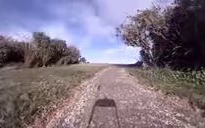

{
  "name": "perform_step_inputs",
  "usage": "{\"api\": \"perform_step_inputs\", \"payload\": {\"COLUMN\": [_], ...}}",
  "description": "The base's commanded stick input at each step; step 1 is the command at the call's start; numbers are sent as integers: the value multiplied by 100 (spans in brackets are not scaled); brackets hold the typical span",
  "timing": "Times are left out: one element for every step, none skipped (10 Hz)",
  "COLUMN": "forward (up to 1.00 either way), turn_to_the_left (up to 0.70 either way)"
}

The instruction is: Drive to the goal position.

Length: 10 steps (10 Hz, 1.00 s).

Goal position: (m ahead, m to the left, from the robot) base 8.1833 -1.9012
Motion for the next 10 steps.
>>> {"api": "perform_step_inputs", "payload": {"forward": [70, 70, 70, 70, 70, 70, 70, 70, 70, 70], "turn_to_the_left": [0, 0, 0, 0, 0, 0, 0, 0, 0, 0]}}
